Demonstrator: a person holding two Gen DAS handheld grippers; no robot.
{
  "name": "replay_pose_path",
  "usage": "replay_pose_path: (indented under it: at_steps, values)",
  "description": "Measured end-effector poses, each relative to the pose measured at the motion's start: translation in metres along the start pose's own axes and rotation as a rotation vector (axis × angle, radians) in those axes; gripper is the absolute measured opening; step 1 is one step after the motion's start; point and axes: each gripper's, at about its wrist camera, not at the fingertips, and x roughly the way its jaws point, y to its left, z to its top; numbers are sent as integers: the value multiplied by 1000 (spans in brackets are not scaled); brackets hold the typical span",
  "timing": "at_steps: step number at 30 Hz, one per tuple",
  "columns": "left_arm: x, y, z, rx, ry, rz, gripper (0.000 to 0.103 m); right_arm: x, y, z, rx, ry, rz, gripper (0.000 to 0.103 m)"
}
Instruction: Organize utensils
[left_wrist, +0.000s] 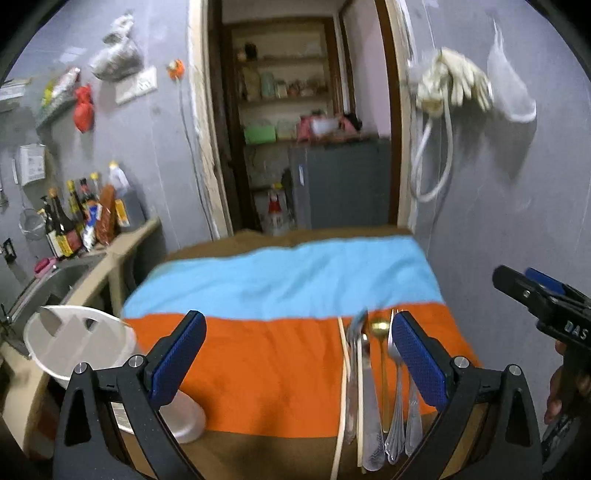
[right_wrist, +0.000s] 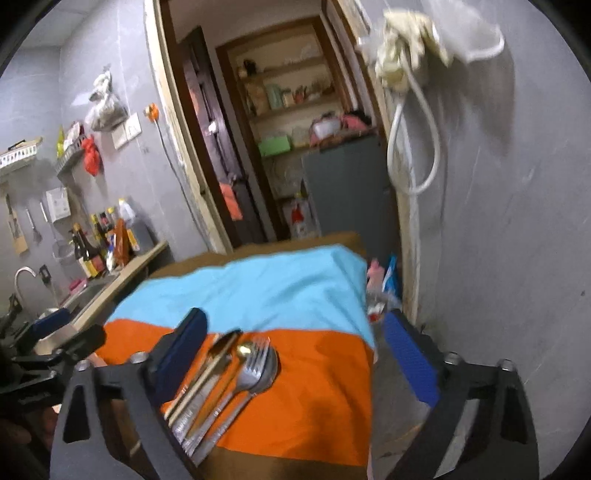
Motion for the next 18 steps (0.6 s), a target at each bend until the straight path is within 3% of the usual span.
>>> replay_pose_path:
  at_steps: [2, 8, 10, 11, 15, 18]
  values:
    - [18, -2, -5, -4, 48, -20, 98, 16, -6, -6, 15, 65, 18, 74]
    - [62, -7, -17, 0, 148, -59, 92, 56, -14, -18, 38, 226, 65, 51]
    - [78, -11, -18, 27, 183, -70, 84, 67, -13, -21, 35, 270, 87, 43]
    - [86, -13, -19, 42, 199, -78, 75, 71, -12, -22, 33, 282, 93, 36]
    - [110, -17, -15, 77, 245, -107, 54, 84, -8, -28, 24, 331, 129, 26]
    - [126, -16, -11, 75, 275, -143, 45, 89, -7, -30, 28, 349, 152, 22]
